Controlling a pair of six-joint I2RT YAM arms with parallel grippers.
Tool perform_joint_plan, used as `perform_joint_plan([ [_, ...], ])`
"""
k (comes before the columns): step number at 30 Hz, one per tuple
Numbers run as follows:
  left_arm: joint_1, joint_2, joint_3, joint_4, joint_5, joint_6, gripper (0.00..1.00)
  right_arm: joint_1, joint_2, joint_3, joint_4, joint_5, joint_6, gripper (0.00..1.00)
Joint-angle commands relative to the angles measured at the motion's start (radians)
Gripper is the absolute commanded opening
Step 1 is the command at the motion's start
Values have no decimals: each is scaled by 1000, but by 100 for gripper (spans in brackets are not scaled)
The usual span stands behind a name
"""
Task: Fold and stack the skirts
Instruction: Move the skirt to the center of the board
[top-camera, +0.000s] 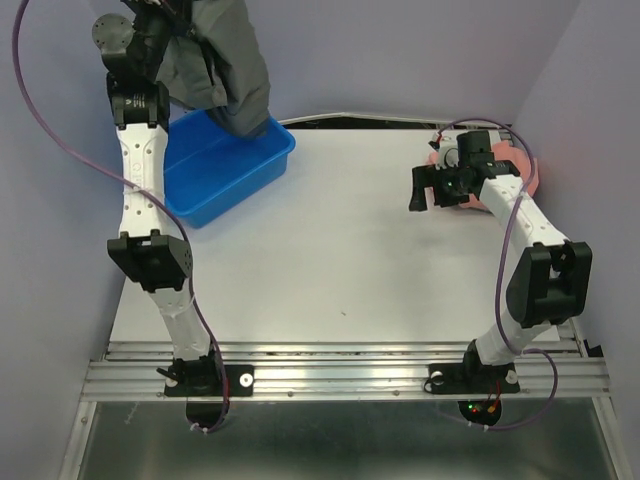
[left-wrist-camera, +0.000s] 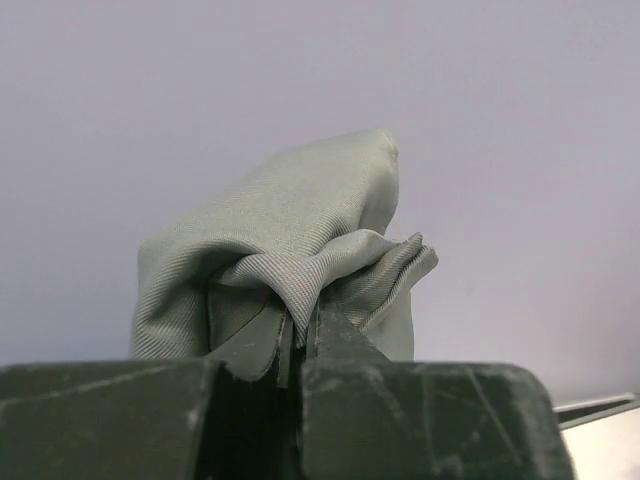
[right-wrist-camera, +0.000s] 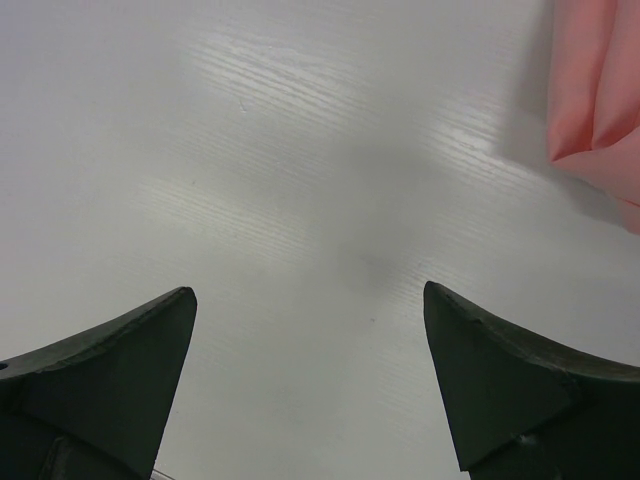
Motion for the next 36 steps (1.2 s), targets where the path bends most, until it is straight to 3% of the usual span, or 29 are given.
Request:
perform_joint_plan([
  [1,-38,-101,27,209,175,-156,0,-5,-50,65,47,-49,25,100],
  [6,-108,-221,-94,213,340,-157,0,-5,-52,67,50,-45,31,100],
  [9,-159,-299,-194,161,365,-90,0,-16,-50,71,51,-28,47,100],
  [15,-256,-324,-177,133,425,-51,0,-100,-7,139,50,-37,110,100],
  [18,-291,-295,-107,131,510,-50,0,-135,8,165,50,-51,148,100],
  [21,-331,-307,-145,108,592,-30,0,-168,17,185,50,-60,157,100],
  [24,-378,-365,-305,37,703,86,0,-177,11,180,47,-66,146,100],
  [26,-405,-443,-498,-40,718,163,0,-177,2,171,47,-69,125,100],
  [27,-420,-469,-563,-87,719,286,0,-177,-7,163,44,-76,125,100],
  [28,-440,-494,-615,-145,691,370,0,-177,-10,160,39,-80,96,100],
  [29,-499,-524,-687,-325,663,581,0,-177,-13,160,24,-100,67,100],
  [30,-536,-534,-717,-421,632,691,0,-177,-13,160,24,-114,52,100],
  [33,-703,-532,-839,-710,430,1036,0,-177,-12,171,-27,-160,1,100],
  [36,-846,-506,-1011,-749,236,1090,0,-177,-1,185,-80,-189,-45,99],
])
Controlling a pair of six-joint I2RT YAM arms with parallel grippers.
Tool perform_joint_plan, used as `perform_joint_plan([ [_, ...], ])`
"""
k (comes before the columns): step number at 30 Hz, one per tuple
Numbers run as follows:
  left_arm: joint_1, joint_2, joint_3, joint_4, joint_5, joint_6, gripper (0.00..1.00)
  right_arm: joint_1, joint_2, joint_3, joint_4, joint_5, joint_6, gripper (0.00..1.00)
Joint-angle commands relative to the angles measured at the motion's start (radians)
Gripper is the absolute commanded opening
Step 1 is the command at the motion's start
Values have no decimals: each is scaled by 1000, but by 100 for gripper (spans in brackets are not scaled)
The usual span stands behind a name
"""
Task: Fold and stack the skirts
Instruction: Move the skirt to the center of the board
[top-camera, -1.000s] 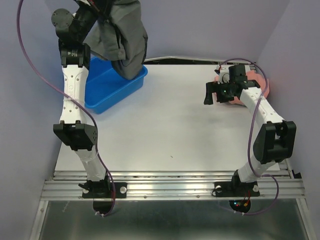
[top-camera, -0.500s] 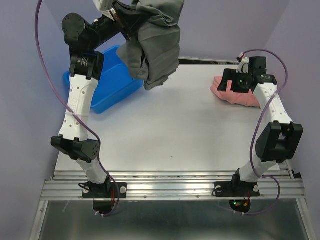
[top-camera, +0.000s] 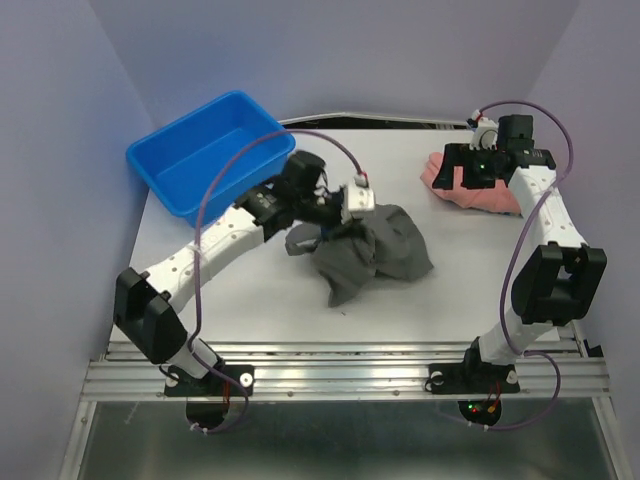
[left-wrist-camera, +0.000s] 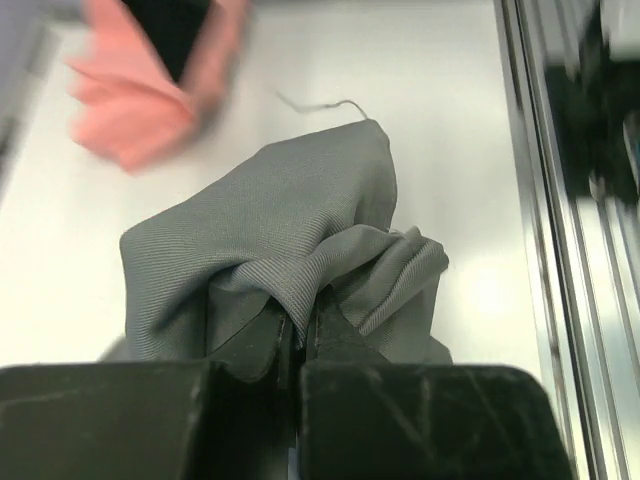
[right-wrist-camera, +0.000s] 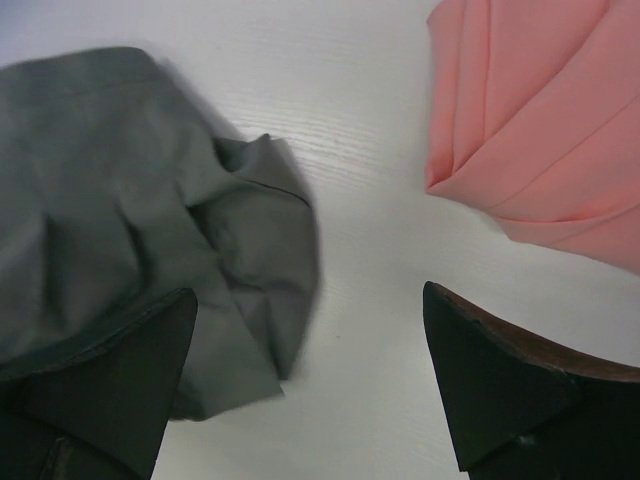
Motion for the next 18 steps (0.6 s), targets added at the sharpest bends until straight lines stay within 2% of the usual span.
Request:
perform_joint_plan([
  [1,-177,-5,-165,-194,-266,326,0,0,-6,52,-79,-78,-93,98],
  [2,-228,31,-214,-162,-294,313,0,0,-5,54,-91,-96,-114,98],
  [5,-304,135,-218,-121,-346,254,1,0,6,53,-145,-119,-143,94],
  [6,-319,160,-206,-114,-363,241,5,0,10,51,-157,-122,-151,94],
  [8,-338,206,-181,-116,-362,234,19,0,21,49,-177,-131,-164,93],
  [9,-346,206,-169,-117,-362,238,30,0,26,51,-199,-147,-179,92],
  [11,-350,151,-184,-122,-342,246,45,0,40,62,-219,-162,-193,91],
  [12,-350,124,-196,-125,-342,243,61,11,44,65,-220,-167,-194,90],
  [13,-340,54,-213,-125,-334,235,72,32,49,69,-220,-165,-197,89],
  [14,-326,15,-250,-119,-330,220,78,46,55,75,-219,-164,-196,88],
  [16,-269,-59,-285,-107,-279,110,81,94,79,95,-200,-151,-185,87],
  [18,-128,-148,-326,-93,-242,10,82,126,102,115,-179,-142,-168,86],
])
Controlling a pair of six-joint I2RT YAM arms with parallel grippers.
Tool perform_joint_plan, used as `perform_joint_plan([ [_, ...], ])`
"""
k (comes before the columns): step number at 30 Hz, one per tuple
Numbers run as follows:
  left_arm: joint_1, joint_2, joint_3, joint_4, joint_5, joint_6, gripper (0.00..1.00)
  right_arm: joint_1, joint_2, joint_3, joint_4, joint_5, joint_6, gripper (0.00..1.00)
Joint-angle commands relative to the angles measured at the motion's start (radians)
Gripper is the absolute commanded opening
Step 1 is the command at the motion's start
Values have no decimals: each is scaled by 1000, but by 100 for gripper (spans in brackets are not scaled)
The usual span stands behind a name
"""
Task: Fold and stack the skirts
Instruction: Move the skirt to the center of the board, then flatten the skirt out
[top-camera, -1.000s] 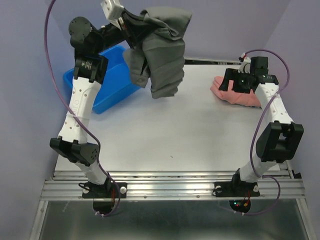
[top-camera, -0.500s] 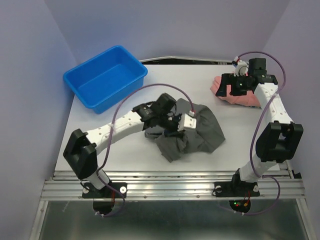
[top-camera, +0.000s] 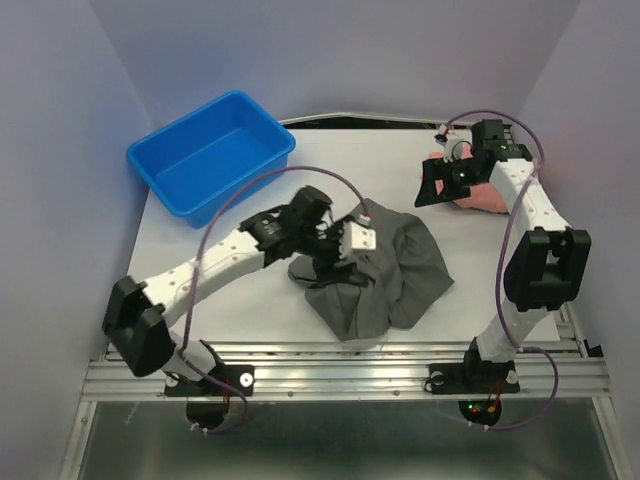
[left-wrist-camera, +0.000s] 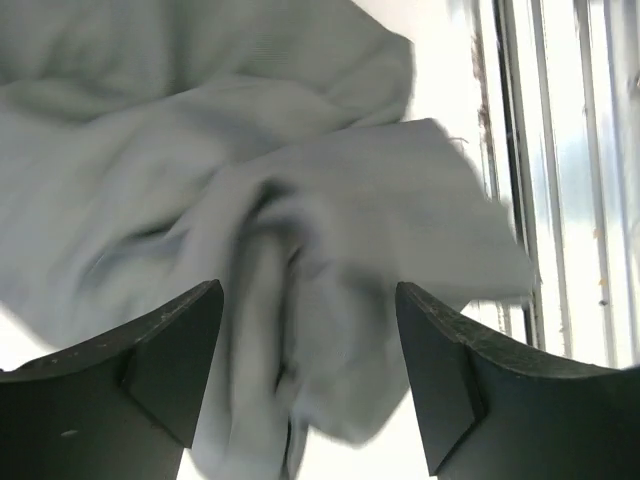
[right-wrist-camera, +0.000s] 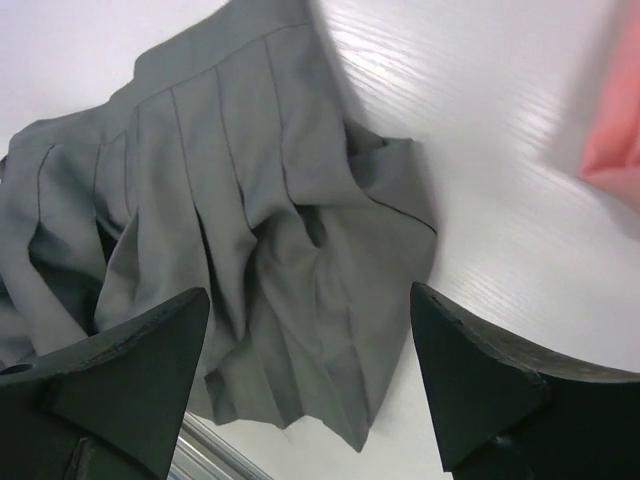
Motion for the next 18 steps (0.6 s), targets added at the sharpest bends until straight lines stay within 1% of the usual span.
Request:
perform_joint_plan([
  [1,208,-224,-49,31,85,-237,83,99,50,110,40,-14,2,86],
  [2,257,-244,-71,33,85,-285,84,116,68,126,54,-11,11,86],
  [3,344,-260,-81,31,82,-328,86,134,88,144,71,-11,15,85],
  [4,383,-272,-91,22,94,-391,87,154,110,166,72,-12,12,84],
  [5,424,-281,-100,2,111,-416,87,174,155,208,72,-14,4,83],
  [6,491,-278,-121,-7,142,-437,87,217,179,225,69,-8,-16,82],
  [8,541,-251,-161,-15,166,-508,87,275,244,255,68,6,-43,80],
  [9,570,-234,-173,-15,188,-531,84,288,266,261,65,31,-50,79],
  [11,585,-171,-184,-23,217,-583,82,308,306,267,77,58,-42,80],
  [13,596,-104,-204,-15,232,-627,80,308,355,278,126,109,-5,82],
  [14,605,-91,-239,3,249,-684,80,308,392,310,140,152,-2,83],
  [16,633,-79,-267,29,255,-723,83,308,432,359,143,187,4,84],
  [17,670,-64,-298,46,269,-747,84,308,450,382,141,198,16,85],
  [18,691,-54,-315,56,319,-788,89,308,481,422,144,215,21,87],
])
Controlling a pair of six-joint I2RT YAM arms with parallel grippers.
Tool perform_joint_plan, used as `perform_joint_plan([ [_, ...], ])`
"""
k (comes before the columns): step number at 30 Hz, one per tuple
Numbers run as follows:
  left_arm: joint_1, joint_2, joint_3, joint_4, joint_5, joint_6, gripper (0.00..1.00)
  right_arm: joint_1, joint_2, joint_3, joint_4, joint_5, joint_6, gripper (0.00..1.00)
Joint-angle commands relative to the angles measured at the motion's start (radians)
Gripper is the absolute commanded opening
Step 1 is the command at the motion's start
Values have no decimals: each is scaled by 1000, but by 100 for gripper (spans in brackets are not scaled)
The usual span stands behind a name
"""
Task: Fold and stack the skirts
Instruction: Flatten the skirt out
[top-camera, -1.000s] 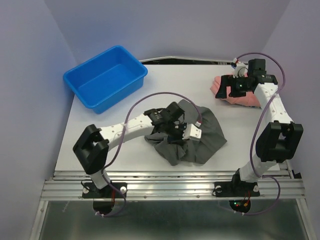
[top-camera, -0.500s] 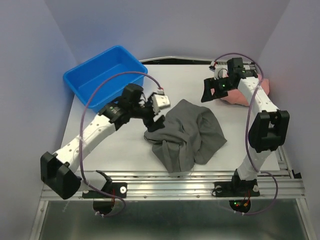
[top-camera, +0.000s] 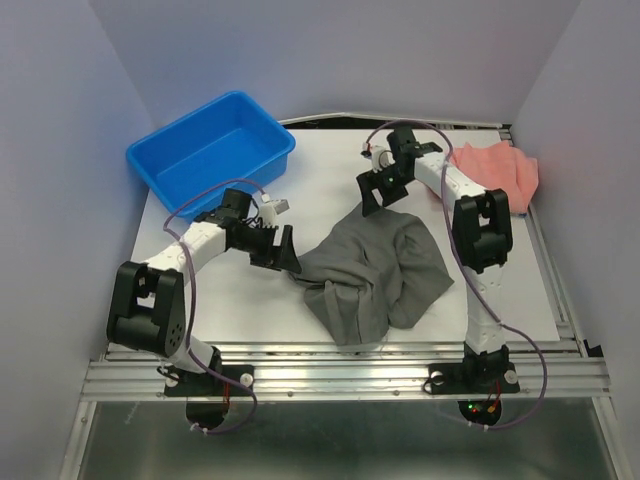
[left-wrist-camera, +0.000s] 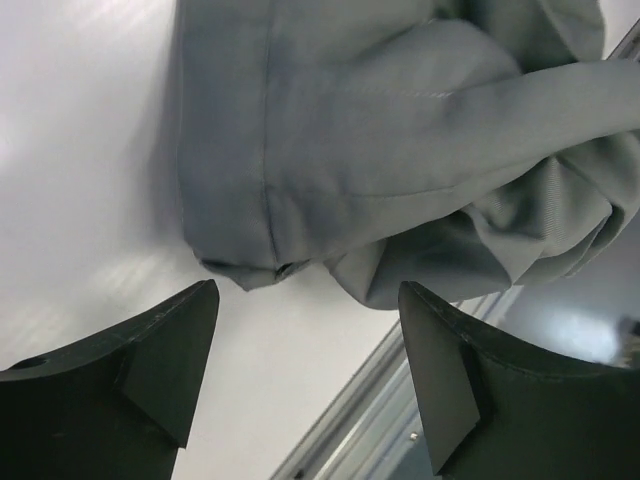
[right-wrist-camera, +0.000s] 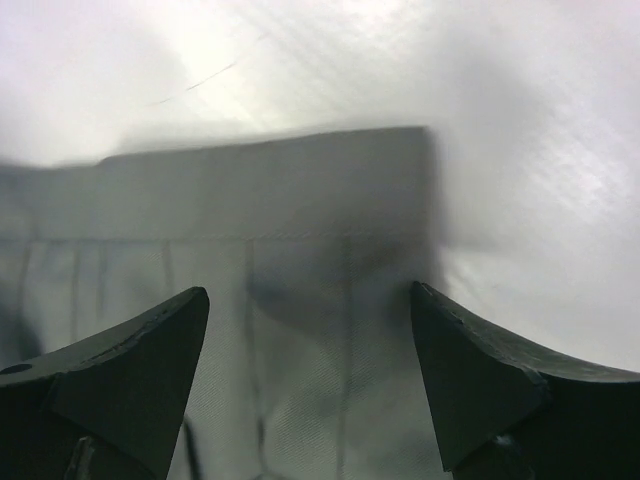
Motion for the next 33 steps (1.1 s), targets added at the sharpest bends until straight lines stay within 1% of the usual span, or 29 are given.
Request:
perform_joint_plan([
  [1,93,-2,-66,46,150,-193,90,-23,53,156,69,100,32,88],
  [2,137,4,-107,94,167,-233,91,-23,62,166,75,95,39,89],
  [3,154,11,-123,116,177,-277,93,-23,71,172,81,94,44,90],
  [4,162,20,-136,130,197,-351,94,-23,84,175,99,95,47,91],
  [5,168,40,-156,162,216,-379,94,-23,91,176,106,94,44,91],
  [7,167,55,-167,188,249,-446,98,-23,117,183,101,84,46,92],
  [8,167,61,-190,239,257,-486,98,-23,127,186,94,77,38,92],
  [9,162,69,-204,266,268,-571,98,-23,134,189,71,45,35,89],
  [10,156,77,-213,286,266,-603,99,-23,141,192,58,28,33,85],
  [12,125,95,-232,325,251,-649,98,-23,151,186,31,-20,26,75],
  [14,99,112,-238,339,239,-698,98,-23,148,175,20,-44,21,71],
  [15,90,116,-245,343,228,-715,98,-23,147,164,14,-64,15,67],
  [17,81,132,-262,366,176,-759,98,-23,148,166,2,-78,13,63],
  [18,81,138,-278,380,159,-797,98,-23,153,175,-9,-90,10,56],
  [19,81,150,-278,391,155,-808,97,-23,156,181,-15,-95,13,52],
  [20,81,172,-261,406,148,-816,93,-23,159,189,-21,-101,18,47],
  [21,81,181,-243,408,133,-810,81,-23,161,208,-37,-121,20,38],
  [22,81,193,-220,405,127,-793,72,-23,158,221,-44,-132,23,35],
  [23,81,218,-156,391,116,-773,63,-35,154,232,-52,-136,35,29],
  [24,82,227,-114,376,87,-719,40,-46,142,241,-63,-144,38,26],
  [25,82,238,-76,359,75,-689,33,-55,132,248,-67,-152,43,21],
  [26,82,256,-36,330,67,-662,28,-77,118,253,-69,-156,47,16],
  [27,85,264,38,307,61,-629,19,-88,104,249,-72,-161,52,8],
  [28,87,268,70,285,49,-553,13,-100,89,244,-75,-166,53,3],
  [29,88,268,130,226,32,-511,7,-124,50,221,-83,-169,49,1],
  [30,91,264,152,198,15,-475,1,-135,29,203,-89,-175,43,1],
  [31,96,258,168,170,-14,-429,0,-135,4,175,-106,-188,33,1],
  [32,96,252,187,103,-33,-314,0,-147,-52,145,-115,-190,23,1],
  [33,96,245,205,72,-51,-261,0,-147,-85,68,-135,-201,-9,1],
])
